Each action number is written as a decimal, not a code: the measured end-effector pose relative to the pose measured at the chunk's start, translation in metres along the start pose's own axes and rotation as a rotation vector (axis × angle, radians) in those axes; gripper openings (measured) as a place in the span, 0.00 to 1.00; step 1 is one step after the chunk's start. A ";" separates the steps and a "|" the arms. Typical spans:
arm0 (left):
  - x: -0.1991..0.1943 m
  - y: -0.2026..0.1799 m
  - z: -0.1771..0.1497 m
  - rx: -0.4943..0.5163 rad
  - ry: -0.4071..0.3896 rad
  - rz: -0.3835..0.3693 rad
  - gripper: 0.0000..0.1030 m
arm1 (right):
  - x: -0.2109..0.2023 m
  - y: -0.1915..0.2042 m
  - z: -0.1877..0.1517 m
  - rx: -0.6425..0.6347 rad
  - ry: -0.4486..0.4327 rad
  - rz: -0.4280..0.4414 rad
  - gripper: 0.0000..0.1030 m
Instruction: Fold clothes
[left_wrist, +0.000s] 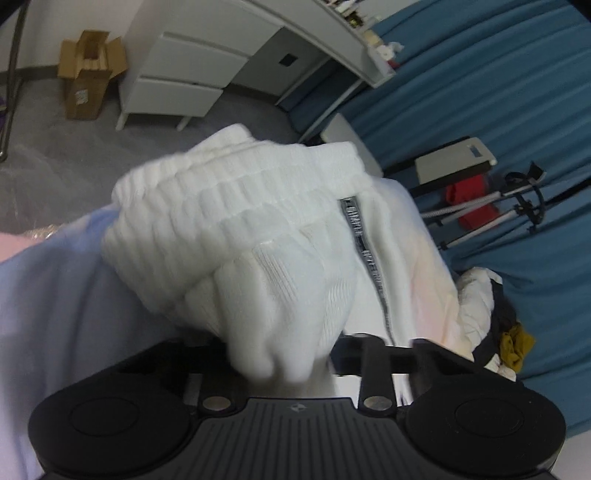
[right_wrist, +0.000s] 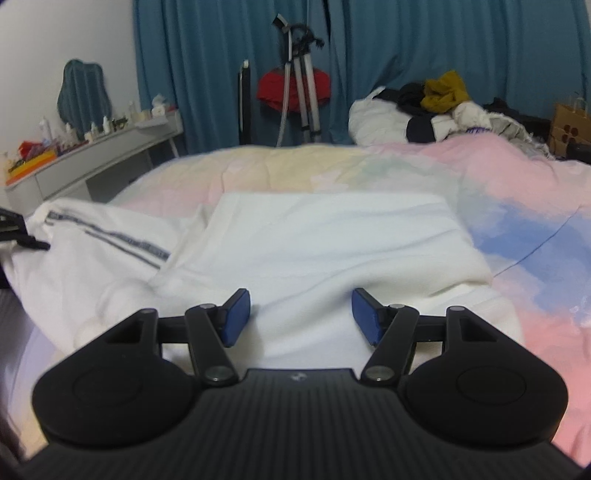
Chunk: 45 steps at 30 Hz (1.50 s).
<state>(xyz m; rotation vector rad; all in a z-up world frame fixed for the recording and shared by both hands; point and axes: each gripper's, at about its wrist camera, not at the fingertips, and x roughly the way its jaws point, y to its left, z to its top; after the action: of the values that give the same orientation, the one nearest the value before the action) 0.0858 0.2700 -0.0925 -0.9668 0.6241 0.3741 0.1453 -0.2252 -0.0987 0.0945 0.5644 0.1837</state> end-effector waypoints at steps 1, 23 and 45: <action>-0.006 -0.005 -0.002 0.031 -0.017 -0.005 0.22 | 0.004 -0.002 -0.002 0.011 0.018 0.002 0.62; -0.099 -0.291 -0.324 0.969 -0.357 -0.284 0.20 | -0.056 -0.112 0.029 0.447 -0.160 -0.117 0.62; -0.074 -0.263 -0.470 1.776 -0.181 -0.324 0.62 | -0.023 -0.201 0.032 0.794 -0.079 0.256 0.63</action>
<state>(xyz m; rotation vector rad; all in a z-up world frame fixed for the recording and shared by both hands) 0.0235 -0.2700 -0.0703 0.6749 0.3874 -0.4086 0.1730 -0.4278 -0.0874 0.9443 0.5179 0.1944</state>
